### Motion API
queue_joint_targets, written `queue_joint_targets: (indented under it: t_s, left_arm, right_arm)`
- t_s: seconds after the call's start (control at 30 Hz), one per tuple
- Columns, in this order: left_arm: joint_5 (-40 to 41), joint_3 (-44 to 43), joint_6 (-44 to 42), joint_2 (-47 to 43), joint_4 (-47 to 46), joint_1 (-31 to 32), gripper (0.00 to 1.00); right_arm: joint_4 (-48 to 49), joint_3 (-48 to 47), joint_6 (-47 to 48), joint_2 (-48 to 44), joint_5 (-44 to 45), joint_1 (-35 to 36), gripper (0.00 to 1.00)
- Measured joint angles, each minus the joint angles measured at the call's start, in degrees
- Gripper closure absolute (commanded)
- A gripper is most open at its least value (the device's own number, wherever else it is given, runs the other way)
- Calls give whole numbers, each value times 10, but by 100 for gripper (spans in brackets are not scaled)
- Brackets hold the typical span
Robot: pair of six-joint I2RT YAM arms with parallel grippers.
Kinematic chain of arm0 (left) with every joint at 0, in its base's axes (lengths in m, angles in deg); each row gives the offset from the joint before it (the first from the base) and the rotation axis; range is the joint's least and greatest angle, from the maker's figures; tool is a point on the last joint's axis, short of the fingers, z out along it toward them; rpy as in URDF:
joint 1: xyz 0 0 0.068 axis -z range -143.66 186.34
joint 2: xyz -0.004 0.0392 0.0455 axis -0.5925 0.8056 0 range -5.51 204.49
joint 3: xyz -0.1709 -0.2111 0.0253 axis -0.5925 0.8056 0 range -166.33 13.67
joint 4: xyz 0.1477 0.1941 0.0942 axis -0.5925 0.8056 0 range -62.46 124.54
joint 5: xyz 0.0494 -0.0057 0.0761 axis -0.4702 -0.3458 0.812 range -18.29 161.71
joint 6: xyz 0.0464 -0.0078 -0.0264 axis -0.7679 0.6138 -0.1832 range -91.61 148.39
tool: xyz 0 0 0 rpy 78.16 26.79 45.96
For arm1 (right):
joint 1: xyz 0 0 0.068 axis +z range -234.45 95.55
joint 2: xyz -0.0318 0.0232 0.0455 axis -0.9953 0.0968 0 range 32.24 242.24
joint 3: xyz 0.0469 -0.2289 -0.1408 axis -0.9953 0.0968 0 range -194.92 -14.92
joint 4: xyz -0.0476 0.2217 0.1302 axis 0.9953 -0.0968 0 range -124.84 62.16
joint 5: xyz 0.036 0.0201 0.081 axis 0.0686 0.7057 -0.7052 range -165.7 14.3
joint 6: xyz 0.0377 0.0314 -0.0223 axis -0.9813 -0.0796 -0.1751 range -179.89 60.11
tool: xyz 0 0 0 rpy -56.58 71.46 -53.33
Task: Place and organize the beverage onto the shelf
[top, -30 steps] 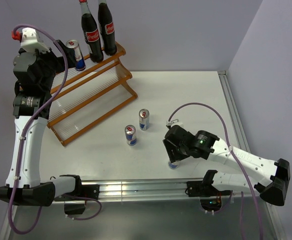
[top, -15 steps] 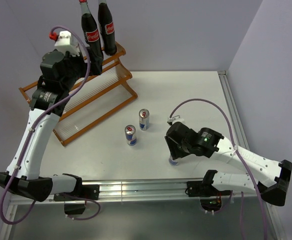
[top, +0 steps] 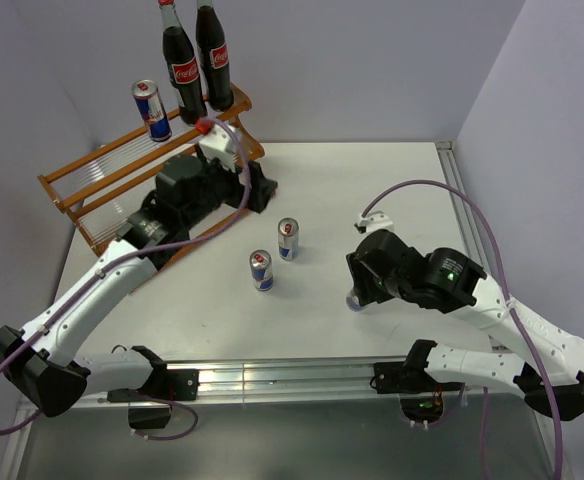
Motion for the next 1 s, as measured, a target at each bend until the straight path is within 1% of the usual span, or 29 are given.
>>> queue_joint_targets:
  t_s: [0.13,0.27,0.37,0.57,0.8,0.9,1.0]
  left_arm:
    - [2,70,-24,-1,-49,68,0]
    - [-4,146,-53,-11,-116,129,1]
    - [-9,207,-72,-29,-171,168,1]
    - [-7,303,-103,-57,-283,229,0]
    - [45,377,-153,-55,-394,311,1]
    - [56,389,-165,-44,-425,331,0]
    - [63,392,-172,-27,-455,338,1]
  right_arm:
    - [-12,-22,11,2,5,-17,63]
    - [-21,-42,22,4,5,-28,63]
    - [-24,-56,28,11,3,-33,64]
    - [-28,-96,42,46,-10,-35,64]
    - [-29,-153,61,95,-27,-35,66]
    - [-29,-182,66,117,-38,-35,66]
    - [-28,-206,71,137,-50,-32,66]
